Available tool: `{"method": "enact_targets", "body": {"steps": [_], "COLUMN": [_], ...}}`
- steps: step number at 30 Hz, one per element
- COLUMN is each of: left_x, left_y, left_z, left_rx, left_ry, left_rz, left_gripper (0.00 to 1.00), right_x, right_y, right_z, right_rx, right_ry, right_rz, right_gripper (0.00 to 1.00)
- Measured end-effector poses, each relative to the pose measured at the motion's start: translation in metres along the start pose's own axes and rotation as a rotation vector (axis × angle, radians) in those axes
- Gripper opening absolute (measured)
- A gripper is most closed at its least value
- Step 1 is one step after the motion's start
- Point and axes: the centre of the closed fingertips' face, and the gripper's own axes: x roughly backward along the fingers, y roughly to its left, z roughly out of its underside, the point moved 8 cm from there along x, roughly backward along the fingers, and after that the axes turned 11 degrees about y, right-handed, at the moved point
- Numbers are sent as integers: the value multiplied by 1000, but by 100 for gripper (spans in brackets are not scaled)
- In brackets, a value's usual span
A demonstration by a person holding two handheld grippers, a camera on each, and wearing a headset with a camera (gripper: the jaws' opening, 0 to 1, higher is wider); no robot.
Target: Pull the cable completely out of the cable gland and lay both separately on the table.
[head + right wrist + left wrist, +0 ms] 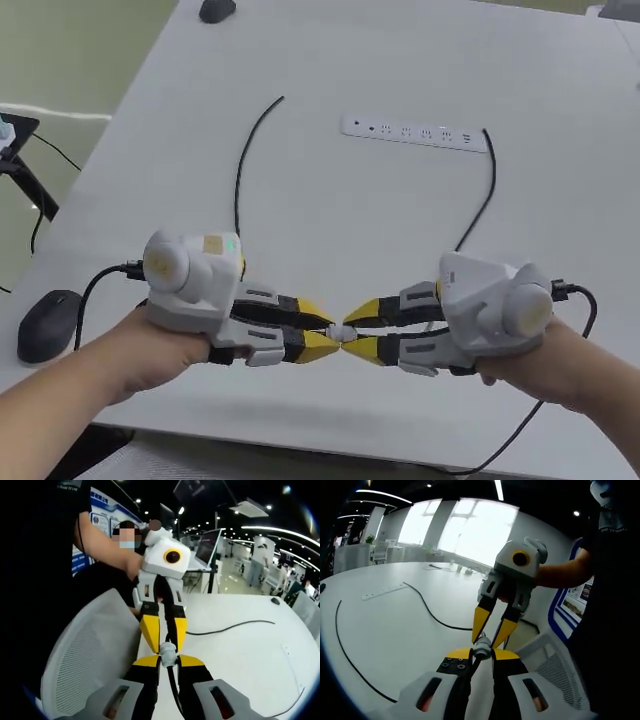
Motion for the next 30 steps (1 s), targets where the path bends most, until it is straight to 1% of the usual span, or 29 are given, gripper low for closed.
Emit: {"method": "enact_targets", "body": {"steps": [2,4,5,6,7,8,9,10,12,13,14,16,17,18,19,20,22,25,27,30], "left_x": [-1,-1,-2,-2,-2,-2,-2,-2,-2,-2,-2,-2,-2,-2,-3,-3,-3,-2,-2,-2], "left_y": [0,0,0,0,0,1,0,0,1,1,1,1,1,1,1,1,1,1,0,0], "left_z": [-1,-1,-2,-2,-2,-2,-3,-3,-4,-4,-5,-5,-5,-6,-6,-6,-7,-7,-8,-7], "left_rx": [-5,-19,-28,-35,-50,-62,-68,-69,-74,-74,-77,-91,-95,-99,-105,-117,-121,-120,-124,-124], "left_ry": [0,4,12,21,35,44,50,50,46,47,49,47,47,47,47,49,52,46,51,55], "left_rz": [-2,-3,-7,-12,-22,-25,-29,-29,-33,-35,-38,-39,-39,-39,-41,-42,-43,-44,-45,-45], "left_gripper": [15,15,15,15,15,15,15,15,15,15,15,15,15,15,15,15,15,15,15,15], "right_x": [1,6,7,10,14,17,21,23,30,31,33,37,37,37,36,35,31,27,25,22], "right_y": [0,0,1,1,2,1,0,0,1,3,3,2,3,5,5,5,7,7,8,7], "right_z": [0,0,0,0,2,2,3,3,5,5,5,9,9,9,10,12,12,12,10,8], "right_rx": [-9,-41,-43,-63,-122,-170,-199,-210,-210,-211,-213,-199,-190,-179,-169,-155,-139,-151,-129,-119], "right_ry": [-4,-5,-5,-2,17,27,29,29,51,51,59,102,106,111,123,148,149,143,144,136], "right_rz": [6,29,32,47,66,82,109,129,174,173,187,256,258,261,272,291,296,282,284,276], "right_gripper": [10,12,14,14,16,22,27,30,30,31,32,34,35,35,32,30,27,24,22,19]}}
